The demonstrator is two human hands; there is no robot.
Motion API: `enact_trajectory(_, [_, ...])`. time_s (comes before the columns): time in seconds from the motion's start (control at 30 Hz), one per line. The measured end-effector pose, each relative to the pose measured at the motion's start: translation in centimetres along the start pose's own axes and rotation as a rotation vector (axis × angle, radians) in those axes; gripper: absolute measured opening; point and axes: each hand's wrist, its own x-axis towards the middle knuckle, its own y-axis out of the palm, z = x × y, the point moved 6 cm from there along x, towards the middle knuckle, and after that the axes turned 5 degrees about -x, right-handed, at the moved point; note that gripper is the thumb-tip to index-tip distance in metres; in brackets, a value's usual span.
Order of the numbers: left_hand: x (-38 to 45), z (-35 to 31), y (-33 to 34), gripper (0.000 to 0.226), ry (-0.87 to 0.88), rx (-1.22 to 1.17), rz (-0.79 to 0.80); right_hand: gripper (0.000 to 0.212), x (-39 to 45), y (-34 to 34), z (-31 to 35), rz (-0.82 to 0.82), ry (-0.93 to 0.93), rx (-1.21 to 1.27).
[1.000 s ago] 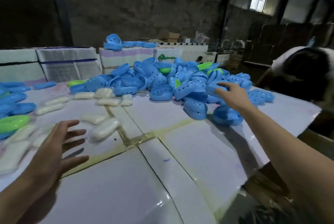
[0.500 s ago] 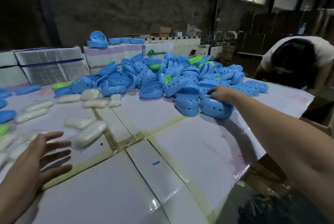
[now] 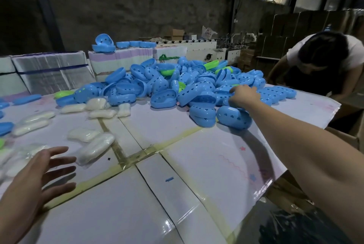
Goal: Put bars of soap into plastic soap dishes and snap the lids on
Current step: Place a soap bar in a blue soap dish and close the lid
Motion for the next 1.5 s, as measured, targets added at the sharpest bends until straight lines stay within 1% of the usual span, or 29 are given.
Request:
enact_trajectory(0.1, [-0.2,-0.3,0.0,0.045,-0.017,0.001,-0.047,0.039,-1.3,-1.6,3.6,-0.129,-0.107,0.101])
enact_trajectory(0.27, [-0.6,-0.7,-0.1,0.042,-0.009,0.007,-0.058,0.032,-6.5,-3.0,12.4,-0.199,-0.315,0.389])
enact_trajectory(0.33, [-0.9,-1.1,0.0,0.046,-0.024,-0.006,-0.062,0.029,-9.3,-3.1,16.1,-0.209,-0.406,0.497])
enact_trajectory(0.4, [-1.3,-1.6,0.2,0.05,-0.04,-0.016,-0.07,0.025,-12.5,-2.6,20.0,-0.163,-0.522,0.621])
enact_trajectory(0.47, [-1.6,-2.2,0.3,0.05,-0.047,-0.007,-0.07,0.02,-15.9,-1.7,23.7,-0.071,-0.62,0.76])
enact_trajectory(0.57, [-1.9,-2.9,0.2,0.049,-0.06,0.012,-0.1,0.018,-20.8,0.0,29.0,0.149,-0.712,0.966])
enact_trajectory(0.63, [-2.0,-3.4,-0.2,0.043,-0.05,0.024,-0.135,0.019,-23.7,1.4,32.0,0.295,-0.736,1.049])
enact_trajectory(0.67, [-1.9,-3.6,-0.4,0.038,-0.037,0.047,-0.151,0.02,-24.9,2.1,33.0,0.326,-0.749,1.06])
enact_trajectory(0.7, [-1.9,-3.8,-0.7,0.033,-0.023,0.08,-0.164,0.021,-25.9,2.7,33.7,0.313,-0.776,1.044])
enact_trajectory(0.8, [-1.6,-4.2,-1.7,0.025,0.02,0.215,-0.192,0.022,-28.1,3.6,34.1,0.154,-0.946,0.921])
enact_trajectory(0.83, [-1.5,-4.3,-2.1,0.023,0.044,0.283,-0.196,0.021,-28.6,3.7,34.0,0.13,-1.003,0.915])
enact_trajectory(0.93, [-1.3,-5.4,-3.5,0.017,0.156,0.533,-0.237,0.02,-29.1,3.7,33.7,0.161,-1.062,0.924])
enact_trajectory(1.03, [-1.1,-6.6,-6.1,0.011,0.195,0.776,-0.355,0.02,-29.2,4.0,33.9,0.2,-1.075,0.913])
enact_trajectory(1.13, [-0.6,-7.3,-9.6,0.024,0.087,0.954,-0.432,0.02,-29.7,4.2,34.1,0.192,-1.101,0.883])
enact_trajectory(1.23, [-0.9,-7.8,-12.1,0.036,-0.027,1.114,-0.484,0.022,-31.2,4.0,34.7,0.146,-1.218,0.81])
enact_trajectory(1.3, [-1.0,-8.0,-13.3,0.04,-0.16,1.28,-0.475,0.023,-32.3,4.1,35.0,0.156,-1.31,0.771])
enact_trajectory(1.37, [-1.3,-8.5,-14.6,0.04,-0.338,1.409,-0.452,0.024,-32.8,4.3,35.1,0.172,-1.369,0.749])
enact_trajectory(1.5, [-3.5,-9.3,-18.9,0.048,-0.552,1.488,-0.558,0.024,-33.0,4.2,34.9,0.118,-1.414,0.777])
